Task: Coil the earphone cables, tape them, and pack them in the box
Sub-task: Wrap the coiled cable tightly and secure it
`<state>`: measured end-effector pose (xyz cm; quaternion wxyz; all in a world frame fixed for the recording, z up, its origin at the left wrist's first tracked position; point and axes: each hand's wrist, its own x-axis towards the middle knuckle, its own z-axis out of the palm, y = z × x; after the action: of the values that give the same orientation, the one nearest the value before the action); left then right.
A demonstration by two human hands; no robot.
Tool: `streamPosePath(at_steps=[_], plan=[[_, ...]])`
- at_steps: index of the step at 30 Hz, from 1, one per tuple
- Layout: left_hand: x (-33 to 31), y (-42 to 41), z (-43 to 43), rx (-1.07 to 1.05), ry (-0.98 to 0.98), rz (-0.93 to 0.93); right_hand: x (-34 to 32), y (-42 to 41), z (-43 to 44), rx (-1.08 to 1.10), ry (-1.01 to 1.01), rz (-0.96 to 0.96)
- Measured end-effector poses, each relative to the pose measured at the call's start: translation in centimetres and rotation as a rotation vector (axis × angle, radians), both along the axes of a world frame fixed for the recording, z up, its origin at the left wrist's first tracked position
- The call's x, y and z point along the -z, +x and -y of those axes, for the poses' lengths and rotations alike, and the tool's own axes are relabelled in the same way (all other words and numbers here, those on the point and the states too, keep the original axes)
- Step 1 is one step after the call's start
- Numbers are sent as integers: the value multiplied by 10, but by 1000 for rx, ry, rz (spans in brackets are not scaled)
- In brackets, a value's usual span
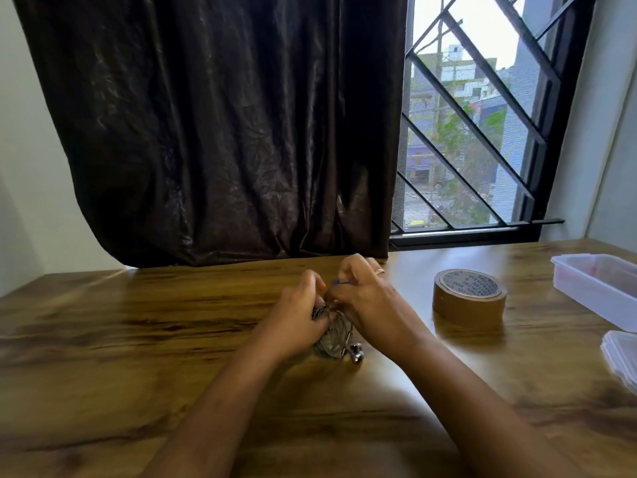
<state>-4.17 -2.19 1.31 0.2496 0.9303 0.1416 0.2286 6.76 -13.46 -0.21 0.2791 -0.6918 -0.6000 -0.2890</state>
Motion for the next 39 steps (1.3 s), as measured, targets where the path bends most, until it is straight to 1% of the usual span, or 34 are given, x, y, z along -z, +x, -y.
streamPosePath(at_steps=[2,5,9,12,17,21,26,31,35,39], plan=[[2,0,0,1,41,-1,2,2,-1,-40,1,-59],[2,0,0,5,52,14,4,5,-2,-127,-74,-66],[1,0,1,18,52,-31,6,8,-3,-158,-129,-210],[2,2,4,5,156,-34,8,11,-6,-197,-108,-269],[4,3,1,-17,203,17,12,12,-9,-211,-38,-296],[5,4,-1,-13,204,8,14,8,-11,-206,6,-344],[5,0,1,42,86,68,14,5,-10,-197,35,-440],[5,2,1,73,54,86,11,5,-9,-188,70,-490],[6,3,-2,89,56,72,9,4,-9,-148,57,-593],[8,4,-5,88,107,49,5,5,-6,-142,13,-723]])
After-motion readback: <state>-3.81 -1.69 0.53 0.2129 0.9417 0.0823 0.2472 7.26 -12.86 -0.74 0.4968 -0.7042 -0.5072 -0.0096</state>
